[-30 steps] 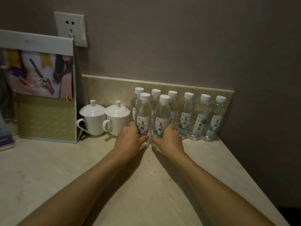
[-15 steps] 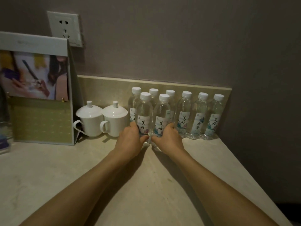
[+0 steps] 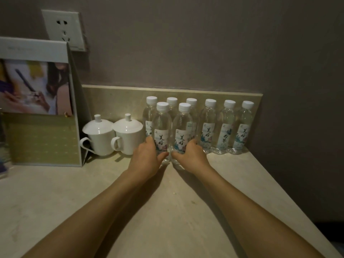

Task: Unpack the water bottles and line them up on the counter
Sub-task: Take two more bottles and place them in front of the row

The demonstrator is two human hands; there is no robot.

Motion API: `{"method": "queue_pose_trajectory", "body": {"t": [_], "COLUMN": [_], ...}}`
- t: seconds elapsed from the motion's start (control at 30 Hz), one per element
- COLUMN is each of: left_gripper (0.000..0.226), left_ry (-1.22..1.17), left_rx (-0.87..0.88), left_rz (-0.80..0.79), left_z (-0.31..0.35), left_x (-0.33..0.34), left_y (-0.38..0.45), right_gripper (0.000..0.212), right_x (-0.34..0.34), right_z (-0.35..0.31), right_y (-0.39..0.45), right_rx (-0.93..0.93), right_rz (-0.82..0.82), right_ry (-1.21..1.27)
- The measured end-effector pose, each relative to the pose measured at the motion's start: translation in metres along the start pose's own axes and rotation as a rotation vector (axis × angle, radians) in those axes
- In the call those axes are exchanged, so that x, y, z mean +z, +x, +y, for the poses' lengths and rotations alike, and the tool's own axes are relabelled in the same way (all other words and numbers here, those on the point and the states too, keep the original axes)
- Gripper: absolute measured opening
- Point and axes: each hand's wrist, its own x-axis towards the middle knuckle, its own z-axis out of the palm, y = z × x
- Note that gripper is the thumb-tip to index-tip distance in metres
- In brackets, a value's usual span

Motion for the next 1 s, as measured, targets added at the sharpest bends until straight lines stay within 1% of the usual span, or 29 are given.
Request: {"method": "queue_pose_trajectory", "body": {"t": [0.3, 0.5, 0.57, 0.77, 1.0], "left_gripper": [0.046, 0.046, 0.047, 0.049, 0.052], "left_ry": [-0.042, -0.054, -0.055, -0.030, -0.012], "left_rx": [0.015, 0.014, 0.018, 0.004, -0.016], "left_rz": [0.005, 0.019, 0.016, 0.023, 0.001], "left_z": [-0.0017, -0.0024, -0.0031, -0.0035, -0.0018], "left_x": [-0.0016, -0.0001, 0.0002, 0.0009, -0.0003], "left_y": [-0.0029, -0.0025, -0.0016, 0.0006, 0.0016], "right_gripper": [0.084, 0.063, 0.060, 0.072, 0.079], "right_x": [0.0029, -0.0010, -0.0004, 0.0008, 0.0036], "right_z": [0.0034, 0.0070, 0.0068, 0.0048, 0.0023], "right_y": [-0.0002, 0.0040, 0.0048, 0.0041, 0.0022], "right_rx": [0.006, -0.033, -0.034, -0.012, 0.027], "right_rz": [0.006, -0.030, -0.032, -0.028, 0.002], "right_ry": [0.007, 0.033, 0.038, 0.055, 0.078]}}
